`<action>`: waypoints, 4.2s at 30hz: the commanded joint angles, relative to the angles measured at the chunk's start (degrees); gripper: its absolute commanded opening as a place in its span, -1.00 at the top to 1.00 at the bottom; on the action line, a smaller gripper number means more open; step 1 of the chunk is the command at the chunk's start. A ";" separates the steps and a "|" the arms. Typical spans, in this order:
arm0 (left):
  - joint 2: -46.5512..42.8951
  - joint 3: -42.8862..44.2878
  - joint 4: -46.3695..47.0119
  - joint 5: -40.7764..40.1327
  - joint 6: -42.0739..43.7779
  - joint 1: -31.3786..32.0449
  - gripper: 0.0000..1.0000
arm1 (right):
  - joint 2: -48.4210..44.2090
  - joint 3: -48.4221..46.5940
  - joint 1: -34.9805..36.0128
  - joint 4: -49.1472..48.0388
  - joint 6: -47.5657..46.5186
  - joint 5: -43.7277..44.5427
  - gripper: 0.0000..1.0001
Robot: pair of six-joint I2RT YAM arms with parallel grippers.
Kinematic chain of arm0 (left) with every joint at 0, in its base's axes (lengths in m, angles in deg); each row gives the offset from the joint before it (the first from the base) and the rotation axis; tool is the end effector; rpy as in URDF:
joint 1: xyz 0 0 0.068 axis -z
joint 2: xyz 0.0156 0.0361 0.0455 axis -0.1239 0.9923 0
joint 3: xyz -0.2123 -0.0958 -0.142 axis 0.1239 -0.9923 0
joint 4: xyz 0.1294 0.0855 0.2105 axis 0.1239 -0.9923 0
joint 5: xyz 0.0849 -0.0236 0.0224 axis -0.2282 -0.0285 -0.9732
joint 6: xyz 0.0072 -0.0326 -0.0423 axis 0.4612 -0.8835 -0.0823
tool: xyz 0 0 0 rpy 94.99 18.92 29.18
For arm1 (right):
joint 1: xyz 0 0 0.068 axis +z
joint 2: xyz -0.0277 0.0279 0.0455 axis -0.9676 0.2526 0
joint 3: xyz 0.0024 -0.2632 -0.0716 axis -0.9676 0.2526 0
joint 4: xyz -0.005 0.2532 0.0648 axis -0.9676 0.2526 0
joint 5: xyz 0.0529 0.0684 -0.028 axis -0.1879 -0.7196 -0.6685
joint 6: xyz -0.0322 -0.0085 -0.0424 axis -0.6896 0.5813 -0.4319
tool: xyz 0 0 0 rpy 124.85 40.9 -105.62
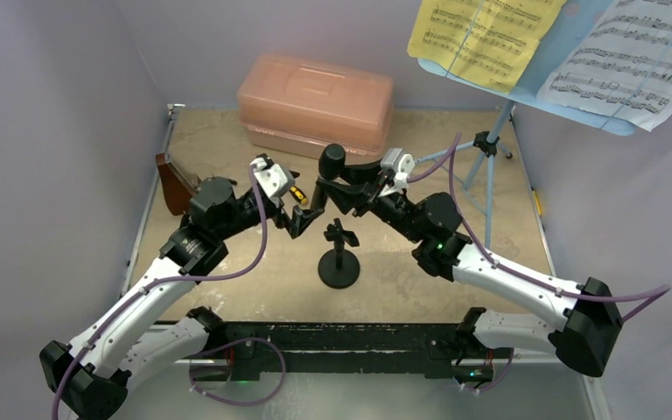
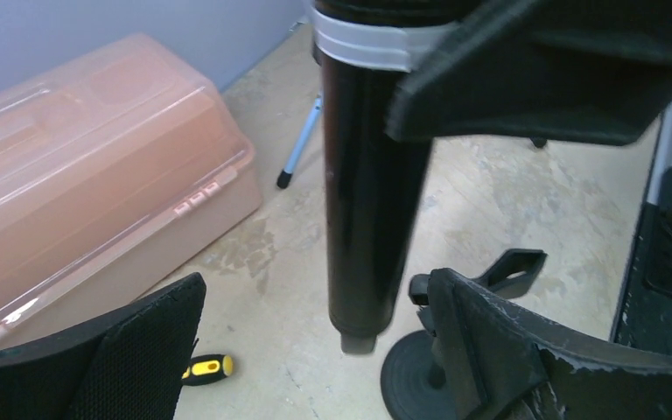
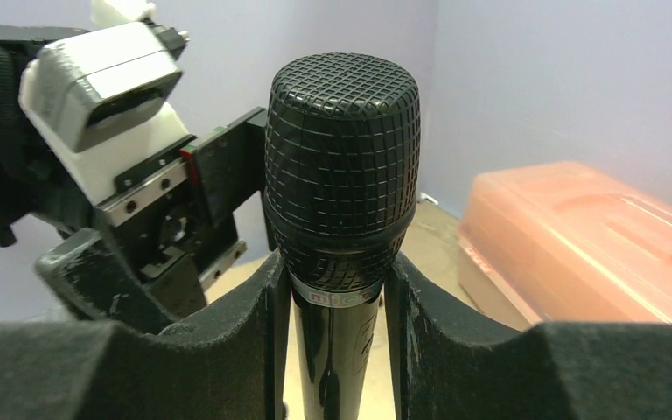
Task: Pack up the instrument practice props
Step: Place the microphone at the center of the board.
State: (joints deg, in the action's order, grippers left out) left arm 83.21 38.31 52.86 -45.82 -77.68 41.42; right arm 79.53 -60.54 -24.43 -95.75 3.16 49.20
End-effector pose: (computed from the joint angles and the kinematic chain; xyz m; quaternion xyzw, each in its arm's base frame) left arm 0.1622 -0.1276 0.3588 0.3754 0.6338 -0.3067 0.6027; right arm 0.1556 0.1969 0.3848 -0.2375 0.4522 0.4203 0.7500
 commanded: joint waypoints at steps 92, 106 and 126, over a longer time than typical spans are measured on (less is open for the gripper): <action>42.42 4.39 -30.15 -39.42 -26.44 -32.12 0.65 | -16.87 24.57 -0.14 -9.37 -1.90 14.40 -0.96; 42.46 4.84 -29.41 -36.12 -23.81 -30.69 0.40 | -16.46 24.67 -0.19 -9.33 -2.15 14.76 -0.95; 39.58 6.41 -28.69 -36.79 -20.66 -30.70 0.12 | -16.13 24.66 -0.15 -9.51 -2.34 14.97 -0.95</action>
State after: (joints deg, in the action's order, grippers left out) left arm 124.61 42.62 23.02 -83.10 -99.73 10.54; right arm 63.35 -35.80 -24.74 -102.26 1.66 62.75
